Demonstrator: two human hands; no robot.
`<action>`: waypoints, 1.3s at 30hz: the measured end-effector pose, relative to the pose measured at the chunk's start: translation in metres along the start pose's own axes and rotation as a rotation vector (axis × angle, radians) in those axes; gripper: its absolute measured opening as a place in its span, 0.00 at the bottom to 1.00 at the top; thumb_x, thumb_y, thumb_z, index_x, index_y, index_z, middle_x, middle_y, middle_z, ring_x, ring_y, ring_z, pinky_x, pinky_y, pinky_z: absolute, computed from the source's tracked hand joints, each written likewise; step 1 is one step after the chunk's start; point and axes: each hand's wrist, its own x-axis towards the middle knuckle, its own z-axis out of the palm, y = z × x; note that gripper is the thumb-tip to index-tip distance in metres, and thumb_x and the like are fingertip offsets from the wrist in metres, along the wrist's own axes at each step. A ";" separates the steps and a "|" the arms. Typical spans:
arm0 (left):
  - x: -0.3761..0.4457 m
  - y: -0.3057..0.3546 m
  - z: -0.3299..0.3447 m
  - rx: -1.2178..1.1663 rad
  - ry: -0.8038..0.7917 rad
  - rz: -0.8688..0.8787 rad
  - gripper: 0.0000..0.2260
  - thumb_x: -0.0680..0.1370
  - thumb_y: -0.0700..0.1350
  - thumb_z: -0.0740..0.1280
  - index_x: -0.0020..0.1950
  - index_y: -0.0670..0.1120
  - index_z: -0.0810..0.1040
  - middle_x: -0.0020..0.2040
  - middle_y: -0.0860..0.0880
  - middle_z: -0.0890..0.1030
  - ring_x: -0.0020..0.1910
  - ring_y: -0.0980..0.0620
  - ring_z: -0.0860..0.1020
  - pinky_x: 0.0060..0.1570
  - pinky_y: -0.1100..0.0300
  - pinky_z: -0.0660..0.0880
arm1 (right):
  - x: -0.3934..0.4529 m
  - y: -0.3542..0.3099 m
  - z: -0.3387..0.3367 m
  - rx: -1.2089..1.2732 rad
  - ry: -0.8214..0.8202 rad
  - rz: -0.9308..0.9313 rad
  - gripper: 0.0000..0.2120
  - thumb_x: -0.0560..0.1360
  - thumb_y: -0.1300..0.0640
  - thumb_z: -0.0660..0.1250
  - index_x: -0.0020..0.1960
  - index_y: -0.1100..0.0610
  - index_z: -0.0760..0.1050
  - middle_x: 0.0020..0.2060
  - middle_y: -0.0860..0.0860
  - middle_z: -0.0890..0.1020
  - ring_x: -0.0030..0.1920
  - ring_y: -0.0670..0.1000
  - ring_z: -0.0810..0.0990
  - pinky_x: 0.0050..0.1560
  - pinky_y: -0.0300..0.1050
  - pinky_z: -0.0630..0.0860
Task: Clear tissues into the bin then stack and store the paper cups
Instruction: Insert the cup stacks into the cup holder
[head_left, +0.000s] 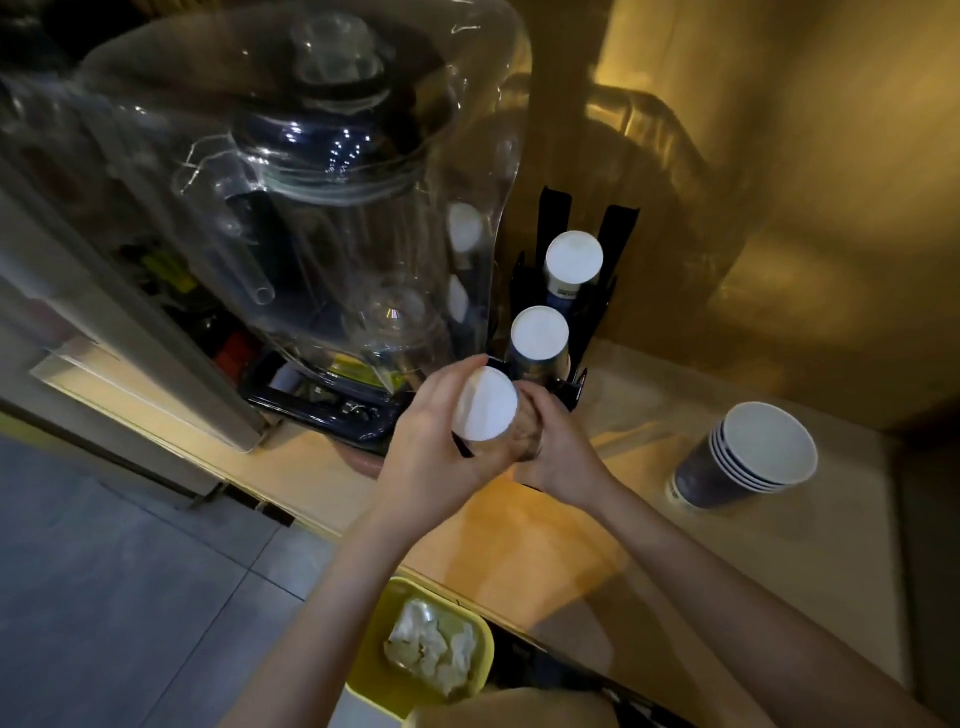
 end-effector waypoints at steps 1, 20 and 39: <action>0.001 -0.003 0.003 0.039 0.010 0.019 0.31 0.66 0.46 0.74 0.67 0.48 0.68 0.61 0.52 0.73 0.59 0.59 0.69 0.53 0.81 0.62 | 0.003 0.002 -0.001 0.025 -0.033 0.026 0.40 0.57 0.57 0.70 0.67 0.48 0.61 0.64 0.54 0.68 0.62 0.54 0.71 0.56 0.56 0.76; 0.034 -0.028 0.066 0.348 -0.195 -0.095 0.21 0.67 0.32 0.67 0.59 0.40 0.68 0.57 0.40 0.75 0.54 0.39 0.76 0.48 0.48 0.74 | 0.007 0.042 -0.006 0.449 -0.040 0.501 0.19 0.79 0.53 0.54 0.67 0.61 0.68 0.55 0.52 0.71 0.52 0.50 0.71 0.47 0.37 0.68; 0.034 0.061 0.117 0.333 -0.038 0.429 0.08 0.74 0.45 0.61 0.42 0.43 0.78 0.38 0.46 0.81 0.42 0.46 0.76 0.43 0.54 0.73 | -0.127 0.140 -0.110 0.016 0.456 0.499 0.19 0.72 0.67 0.64 0.32 0.45 0.77 0.26 0.43 0.82 0.35 0.48 0.79 0.44 0.46 0.75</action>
